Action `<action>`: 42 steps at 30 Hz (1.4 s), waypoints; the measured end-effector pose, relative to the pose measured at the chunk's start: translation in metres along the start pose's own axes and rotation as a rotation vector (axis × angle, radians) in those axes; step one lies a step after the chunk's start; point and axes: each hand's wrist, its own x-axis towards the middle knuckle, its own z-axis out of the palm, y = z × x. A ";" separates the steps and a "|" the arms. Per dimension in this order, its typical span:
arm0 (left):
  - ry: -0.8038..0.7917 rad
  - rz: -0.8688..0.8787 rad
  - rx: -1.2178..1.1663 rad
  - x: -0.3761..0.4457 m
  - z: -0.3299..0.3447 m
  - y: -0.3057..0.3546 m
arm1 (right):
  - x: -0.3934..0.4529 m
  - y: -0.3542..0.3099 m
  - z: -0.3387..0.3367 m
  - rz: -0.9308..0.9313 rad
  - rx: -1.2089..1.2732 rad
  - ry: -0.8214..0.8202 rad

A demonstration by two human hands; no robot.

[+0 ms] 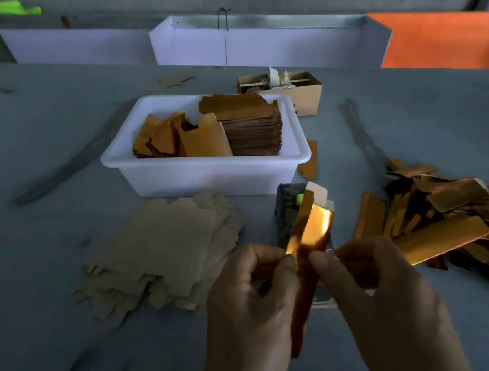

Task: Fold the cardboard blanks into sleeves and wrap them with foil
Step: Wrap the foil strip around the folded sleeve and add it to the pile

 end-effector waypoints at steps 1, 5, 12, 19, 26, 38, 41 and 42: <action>-0.025 -0.025 -0.004 0.000 0.000 0.000 | 0.001 0.002 0.000 0.042 0.099 -0.042; -0.128 -0.114 -0.031 0.002 -0.001 -0.002 | 0.001 0.006 0.007 0.076 0.301 -0.113; -0.232 -0.070 0.179 0.012 -0.017 -0.003 | 0.010 0.016 0.002 0.172 0.460 -0.192; 0.016 0.104 1.285 0.046 -0.056 -0.021 | 0.055 0.039 -0.038 0.170 0.395 0.326; -0.058 0.039 1.537 0.043 -0.051 -0.035 | 0.046 0.064 -0.018 0.309 0.194 0.388; 0.353 0.610 1.071 0.030 -0.049 -0.010 | 0.000 -0.015 0.017 0.081 0.649 -0.245; 0.177 0.755 0.953 0.017 -0.029 -0.013 | -0.001 -0.022 0.041 0.189 0.719 -0.338; 0.096 0.758 0.900 0.014 -0.025 -0.015 | 0.000 -0.021 0.045 0.230 0.738 -0.319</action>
